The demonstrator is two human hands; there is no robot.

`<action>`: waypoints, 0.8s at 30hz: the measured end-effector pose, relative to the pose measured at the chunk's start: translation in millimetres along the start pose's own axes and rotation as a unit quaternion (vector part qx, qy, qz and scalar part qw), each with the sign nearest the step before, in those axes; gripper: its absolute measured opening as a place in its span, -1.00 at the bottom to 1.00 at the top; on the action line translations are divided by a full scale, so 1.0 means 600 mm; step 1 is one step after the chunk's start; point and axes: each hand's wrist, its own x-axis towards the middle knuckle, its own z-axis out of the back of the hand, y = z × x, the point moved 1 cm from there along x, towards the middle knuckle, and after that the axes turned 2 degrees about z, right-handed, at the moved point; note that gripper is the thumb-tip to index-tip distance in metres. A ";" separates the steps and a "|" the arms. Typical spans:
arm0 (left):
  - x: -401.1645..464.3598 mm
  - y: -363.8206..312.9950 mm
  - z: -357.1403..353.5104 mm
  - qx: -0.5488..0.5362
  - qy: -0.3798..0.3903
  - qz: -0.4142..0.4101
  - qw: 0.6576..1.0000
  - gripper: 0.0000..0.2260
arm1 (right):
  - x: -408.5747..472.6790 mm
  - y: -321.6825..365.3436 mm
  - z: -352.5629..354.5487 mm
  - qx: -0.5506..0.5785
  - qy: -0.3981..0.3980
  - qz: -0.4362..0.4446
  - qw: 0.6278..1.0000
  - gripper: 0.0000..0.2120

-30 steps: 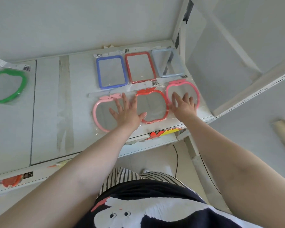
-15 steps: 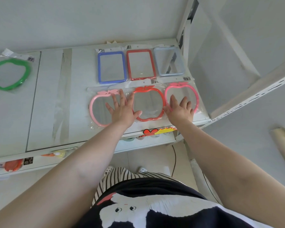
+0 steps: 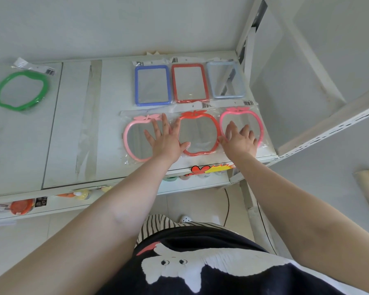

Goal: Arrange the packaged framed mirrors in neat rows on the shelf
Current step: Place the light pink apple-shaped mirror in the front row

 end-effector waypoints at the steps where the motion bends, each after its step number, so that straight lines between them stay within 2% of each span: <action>1: 0.000 0.000 0.002 -0.003 -0.004 -0.001 1.000 -0.25 | -0.001 0.002 0.004 0.003 -0.003 -0.002 1.000 -0.45; 6: -0.001 0.002 0.017 -0.018 -0.042 0.004 0.999 -0.36 | -0.008 0.022 0.025 0.015 -0.027 0.003 1.000 -0.43; 13: -0.010 0.051 0.065 -0.004 -0.115 -0.004 0.993 -0.67 | -0.012 0.114 0.048 0.033 -0.059 0.072 0.995 -0.57; 17: -0.027 0.118 0.116 -0.036 -0.122 0.016 0.992 -0.63 | -0.023 0.191 0.052 0.067 -0.046 0.154 0.985 -0.64; 21: -0.039 0.225 0.164 -0.051 -0.131 0.068 0.988 -0.62 | -0.048 0.290 0.050 0.110 -0.002 0.239 0.965 -0.62; 24: -0.049 0.309 0.195 -0.053 -0.139 0.089 0.985 -0.61 | -0.066 0.367 0.042 0.100 0.012 0.264 0.959 -0.63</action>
